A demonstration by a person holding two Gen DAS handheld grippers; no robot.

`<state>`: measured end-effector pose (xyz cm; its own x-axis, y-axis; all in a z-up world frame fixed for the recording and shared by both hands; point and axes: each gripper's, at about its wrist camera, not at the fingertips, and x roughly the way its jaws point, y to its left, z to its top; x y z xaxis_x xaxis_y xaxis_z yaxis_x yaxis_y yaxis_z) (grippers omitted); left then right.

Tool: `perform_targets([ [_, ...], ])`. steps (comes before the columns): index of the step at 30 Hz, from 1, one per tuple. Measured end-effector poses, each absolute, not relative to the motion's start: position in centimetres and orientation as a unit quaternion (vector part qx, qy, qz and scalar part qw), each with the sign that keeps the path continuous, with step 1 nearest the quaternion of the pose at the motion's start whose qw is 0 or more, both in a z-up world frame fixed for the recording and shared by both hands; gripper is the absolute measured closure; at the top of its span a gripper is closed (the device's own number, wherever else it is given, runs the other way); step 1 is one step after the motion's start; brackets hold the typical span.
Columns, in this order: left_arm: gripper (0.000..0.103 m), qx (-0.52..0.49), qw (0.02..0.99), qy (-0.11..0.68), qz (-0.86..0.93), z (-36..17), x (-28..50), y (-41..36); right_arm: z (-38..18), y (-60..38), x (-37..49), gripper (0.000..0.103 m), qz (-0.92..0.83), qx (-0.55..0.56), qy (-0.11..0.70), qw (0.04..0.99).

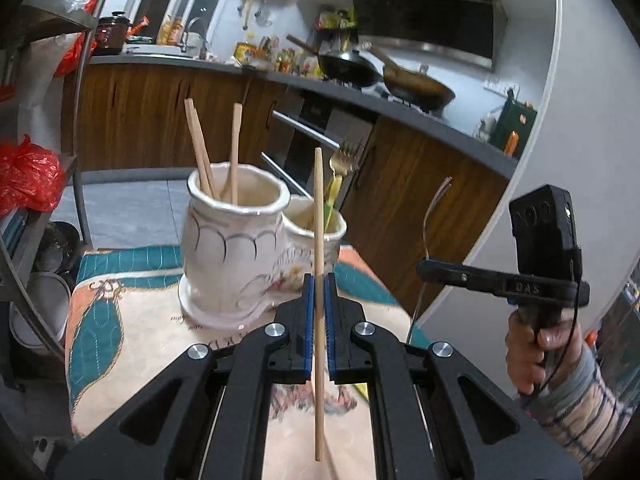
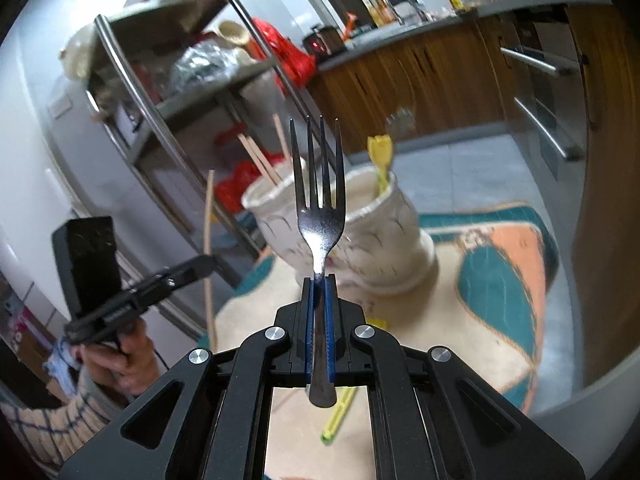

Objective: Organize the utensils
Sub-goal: 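Lower chopstick into tall pot with left tool while right tool lowers fork into small pot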

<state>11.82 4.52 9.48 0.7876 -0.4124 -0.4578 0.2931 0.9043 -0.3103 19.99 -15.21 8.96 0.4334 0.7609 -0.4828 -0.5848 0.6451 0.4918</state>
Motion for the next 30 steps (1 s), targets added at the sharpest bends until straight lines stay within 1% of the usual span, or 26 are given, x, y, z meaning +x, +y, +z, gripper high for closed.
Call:
perform_targets([
  [7, 0.099, -0.159, 0.949, 0.207, -0.177, 10.7, 12.9, 5.7, 10.0, -14.7, 20.5, 0.097, 0.400, 0.125, 0.306, 0.855],
  [14, 0.099, -0.162, 0.972, 0.109, -0.129, 14.2, 13.6, 6.4, 12.0, -14.9, 21.6, 0.097, 0.373, 0.134, 0.234, 0.888],
  [17, 0.099, -0.155, 0.977, 0.090, -0.118, 15.0, 14.8, 6.1, 12.8, -14.6, 22.3, 0.097, 0.363, 0.134, 0.206, 0.899],
  [24, 0.099, -0.154, 0.983, 0.043, -0.087, 16.1, 17.7, 6.6, 13.4, -12.7, 24.0, 0.097, 0.353, 0.112, 0.180, 0.911],
  [30, 0.099, -0.166, 0.984, 0.009, -0.065, 15.7, 18.4, 7.4, 13.6, -12.2, 24.7, 0.097, 0.325, 0.105, 0.157, 0.927],
])
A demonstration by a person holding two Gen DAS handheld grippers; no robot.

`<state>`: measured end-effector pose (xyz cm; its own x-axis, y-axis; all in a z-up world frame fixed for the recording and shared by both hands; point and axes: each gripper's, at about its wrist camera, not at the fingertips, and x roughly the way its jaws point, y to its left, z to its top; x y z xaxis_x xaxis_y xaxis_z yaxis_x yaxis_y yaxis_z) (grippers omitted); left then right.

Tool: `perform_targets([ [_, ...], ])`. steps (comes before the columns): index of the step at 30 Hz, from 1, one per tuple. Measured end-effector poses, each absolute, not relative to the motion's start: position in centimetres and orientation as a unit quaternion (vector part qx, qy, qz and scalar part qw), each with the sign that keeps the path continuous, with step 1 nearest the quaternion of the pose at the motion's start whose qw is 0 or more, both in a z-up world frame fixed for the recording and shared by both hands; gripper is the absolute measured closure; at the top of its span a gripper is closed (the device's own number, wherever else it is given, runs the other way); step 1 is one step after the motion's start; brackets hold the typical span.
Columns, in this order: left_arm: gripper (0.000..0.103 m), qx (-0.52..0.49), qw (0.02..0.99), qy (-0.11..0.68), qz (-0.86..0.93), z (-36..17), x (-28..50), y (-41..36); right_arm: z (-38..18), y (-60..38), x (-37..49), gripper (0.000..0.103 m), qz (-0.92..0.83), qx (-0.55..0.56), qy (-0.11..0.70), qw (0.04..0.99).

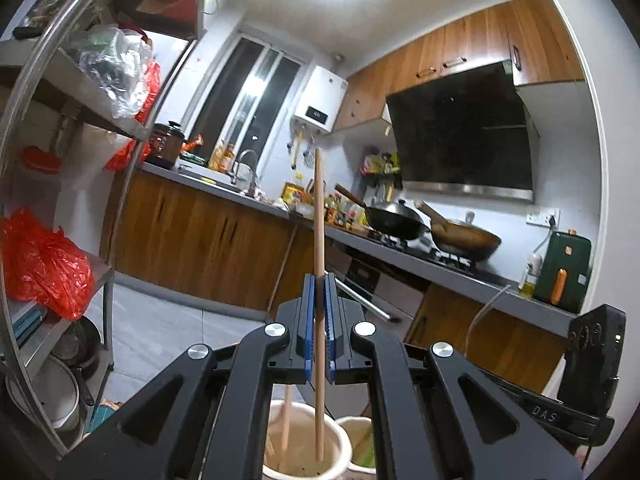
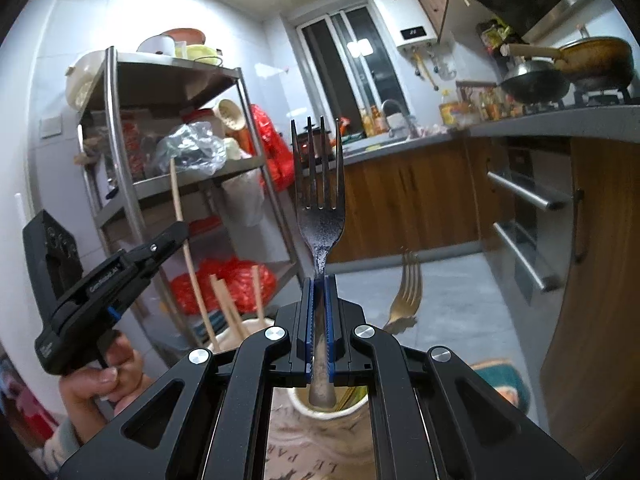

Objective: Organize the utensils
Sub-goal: 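Lower chopstick into tall pot with left tool while right tool lowers fork into small pot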

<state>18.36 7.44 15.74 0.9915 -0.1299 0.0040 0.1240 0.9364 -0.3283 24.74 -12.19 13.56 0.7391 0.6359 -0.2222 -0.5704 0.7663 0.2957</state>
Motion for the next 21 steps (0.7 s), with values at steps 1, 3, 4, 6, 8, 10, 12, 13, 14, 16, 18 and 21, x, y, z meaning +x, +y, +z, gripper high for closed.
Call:
perform_targets([
  [1, 0.099, -0.169, 0.984, 0.005, -0.059, 15.4, 18.4, 7.6, 13.5, -12.1, 24.8, 0.097, 0.325, 0.105, 0.157, 0.927],
  [3, 0.099, -0.163, 0.985, 0.000, -0.046, 14.6, 18.6, 7.4, 13.1, -11.8, 25.1, 0.097, 0.318, 0.097, 0.160, 0.929],
  [4, 0.099, -0.158, 0.986, 0.002, -0.043, 14.3, 18.8, 7.3, 12.9, -11.5, 25.2, 0.097, 0.314, 0.091, 0.162, 0.931],
  [6, 0.099, -0.148, 0.988, 0.012, -0.041, 13.6, 19.1, 6.9, 12.6, -11.0, 25.3, 0.097, 0.311, 0.082, 0.167, 0.932],
  [8, 0.099, -0.138, 0.989, 0.021, -0.039, 12.8, 19.1, 6.5, 11.9, -10.3, 25.2, 0.097, 0.304, 0.064, 0.173, 0.935],
  [10, 0.099, -0.125, 0.991, 0.034, -0.037, 12.1, 18.9, 6.0, 11.4, -9.8, 25.3, 0.097, 0.304, 0.051, 0.181, 0.934],
  [12, 0.099, -0.114, 0.992, 0.047, -0.033, 11.2, 18.5, 5.7, 10.8, -9.3, 25.1, 0.097, 0.301, 0.037, 0.188, 0.934],
  [13, 0.099, -0.110, 0.992, 0.057, -0.032, 10.8, 18.4, 5.6, 10.6, -9.1, 25.0, 0.097, 0.299, 0.031, 0.190, 0.934],
  [14, 0.098, -0.107, 0.991, 0.068, -0.030, 10.4, 18.4, 5.5, 10.3, -8.8, 25.0, 0.097, 0.297, 0.024, 0.194, 0.935],
  [16, 0.098, -0.099, 0.992, 0.077, -0.023, 10.1, 18.3, 5.5, 9.9, -8.6, 24.9, 0.097, 0.296, 0.017, 0.202, 0.933],
  [18, 0.098, -0.092, 0.992, 0.086, -0.020, 9.9, 18.4, 5.3, 9.5, -8.4, 24.8, 0.097, 0.294, 0.010, 0.209, 0.933],
  [21, 0.098, -0.076, 0.992, 0.101, -0.010, 9.8, 18.7, 4.9, 9.0, -7.9, 24.8, 0.097, 0.291, 0.000, 0.219, 0.931],
])
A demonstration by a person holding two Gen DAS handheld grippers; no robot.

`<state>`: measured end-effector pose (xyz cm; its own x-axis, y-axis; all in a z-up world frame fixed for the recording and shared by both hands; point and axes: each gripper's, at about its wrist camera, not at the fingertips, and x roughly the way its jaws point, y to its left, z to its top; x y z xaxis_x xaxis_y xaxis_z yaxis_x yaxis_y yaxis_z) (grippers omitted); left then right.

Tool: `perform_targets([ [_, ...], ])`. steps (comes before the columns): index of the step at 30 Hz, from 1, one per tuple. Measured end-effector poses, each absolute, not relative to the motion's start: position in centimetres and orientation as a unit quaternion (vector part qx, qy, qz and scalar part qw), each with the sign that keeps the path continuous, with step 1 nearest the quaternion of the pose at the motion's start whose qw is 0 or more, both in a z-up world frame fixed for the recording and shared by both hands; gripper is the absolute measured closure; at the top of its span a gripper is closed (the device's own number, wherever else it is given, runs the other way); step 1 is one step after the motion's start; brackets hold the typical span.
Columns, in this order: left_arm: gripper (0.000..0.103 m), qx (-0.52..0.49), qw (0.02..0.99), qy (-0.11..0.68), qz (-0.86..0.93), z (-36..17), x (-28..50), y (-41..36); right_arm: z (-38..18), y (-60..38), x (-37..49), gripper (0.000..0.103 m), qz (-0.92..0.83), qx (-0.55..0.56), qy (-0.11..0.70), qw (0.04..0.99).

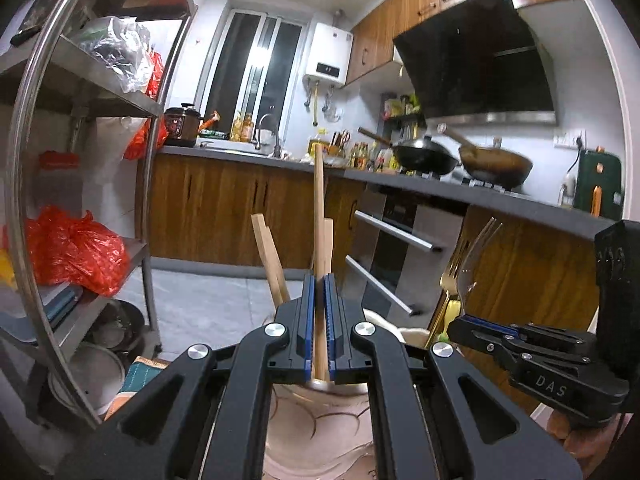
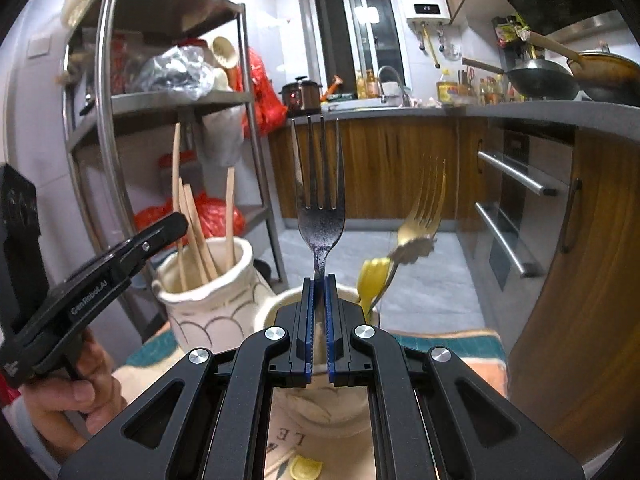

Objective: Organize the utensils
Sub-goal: 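Lower chopstick into tall pot with left tool while right tool lowers fork into small pot, then open both tools to release the chopstick and the silver fork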

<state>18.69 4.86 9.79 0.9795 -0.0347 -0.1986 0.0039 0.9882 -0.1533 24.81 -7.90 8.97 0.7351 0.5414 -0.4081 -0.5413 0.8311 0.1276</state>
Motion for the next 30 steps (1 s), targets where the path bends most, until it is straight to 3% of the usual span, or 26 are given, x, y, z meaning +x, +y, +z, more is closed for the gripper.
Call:
perform_targets([
  [19, 0.096, -0.034, 0.991, 0.126, 0.005, 9.7, 18.8, 3.8, 7.4, -6.8, 25.2, 0.096, 0.284, -0.018, 0.253, 0.925],
  [23, 0.073, -0.039, 0.993, 0.115, 0.003, 10.2, 18.0, 4.0, 7.7, -7.2, 24.9, 0.087, 0.285, -0.015, 0.247, 0.926],
  [30, 0.055, -0.022, 0.995, 0.102, -0.005, 10.7, 15.7, 3.1, 8.1, -8.2, 23.4, 0.081, 0.285, -0.016, 0.235, 0.929],
])
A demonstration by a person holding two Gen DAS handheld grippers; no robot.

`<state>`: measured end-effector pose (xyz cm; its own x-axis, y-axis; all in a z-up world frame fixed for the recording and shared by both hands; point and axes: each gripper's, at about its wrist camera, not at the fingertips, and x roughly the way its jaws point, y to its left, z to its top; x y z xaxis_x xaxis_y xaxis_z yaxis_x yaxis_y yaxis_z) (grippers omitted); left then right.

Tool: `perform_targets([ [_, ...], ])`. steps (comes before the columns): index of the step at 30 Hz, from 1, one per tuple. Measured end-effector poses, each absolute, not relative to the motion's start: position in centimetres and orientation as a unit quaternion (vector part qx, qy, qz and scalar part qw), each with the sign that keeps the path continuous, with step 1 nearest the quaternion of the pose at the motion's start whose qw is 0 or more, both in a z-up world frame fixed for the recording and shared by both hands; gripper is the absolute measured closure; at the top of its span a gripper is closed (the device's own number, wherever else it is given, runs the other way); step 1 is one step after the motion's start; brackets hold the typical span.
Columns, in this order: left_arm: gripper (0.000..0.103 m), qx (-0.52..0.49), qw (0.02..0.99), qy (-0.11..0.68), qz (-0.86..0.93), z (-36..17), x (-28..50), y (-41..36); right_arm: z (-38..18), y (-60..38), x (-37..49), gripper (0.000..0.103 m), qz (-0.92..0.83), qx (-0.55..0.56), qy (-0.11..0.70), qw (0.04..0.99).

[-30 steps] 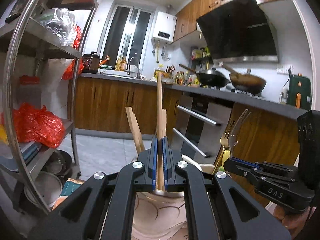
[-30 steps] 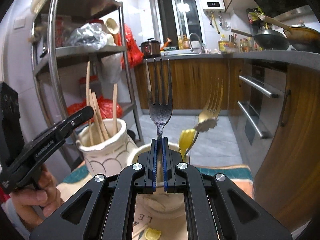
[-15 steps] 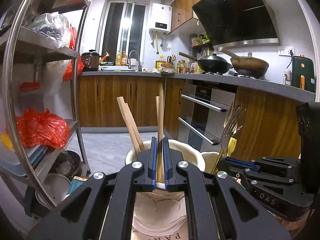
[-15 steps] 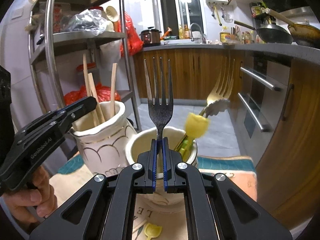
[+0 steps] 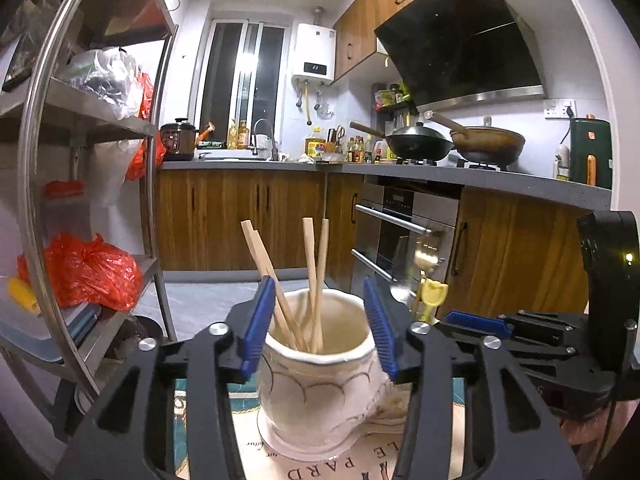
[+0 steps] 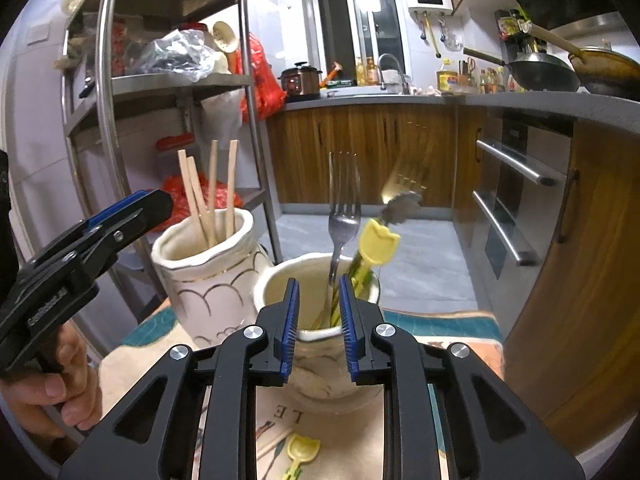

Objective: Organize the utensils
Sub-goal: 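Open both tools to release the chopstick and the silver fork, then grasp the last yellow plastic utensil with the right tool while the left tool grasps the last chopstick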

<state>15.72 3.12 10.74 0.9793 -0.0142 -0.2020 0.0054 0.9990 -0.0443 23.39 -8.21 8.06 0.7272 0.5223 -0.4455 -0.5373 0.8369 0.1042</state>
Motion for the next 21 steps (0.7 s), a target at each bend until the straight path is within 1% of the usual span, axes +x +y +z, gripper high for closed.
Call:
perform_targets([
  [3, 0.051, -0.015, 0.995, 0.103, -0.003, 10.8, 14.8, 2.8, 8.3, -8.8, 22.5, 0.079, 0.292, -0.012, 0.230, 0.928],
  [12, 0.051, -0.003, 0.991, 0.134, -0.011, 9.1, 12.1, 2.3, 7.9, -10.6, 21.0, 0.078, 0.300, -0.003, 0.242, 0.923],
  [15, 0.051, -0.010, 0.985, 0.173, -0.018, 7.6, 12.2, 2.5, 7.1, -11.0, 20.8, 0.078, 0.301, 0.000, 0.258, 0.918],
  [21, 0.051, 0.002, 0.966, 0.256, -0.030, 4.4, 12.9, 2.6, 4.0, -11.7, 21.7, 0.078, 0.290, -0.002, 0.335, 0.897],
])
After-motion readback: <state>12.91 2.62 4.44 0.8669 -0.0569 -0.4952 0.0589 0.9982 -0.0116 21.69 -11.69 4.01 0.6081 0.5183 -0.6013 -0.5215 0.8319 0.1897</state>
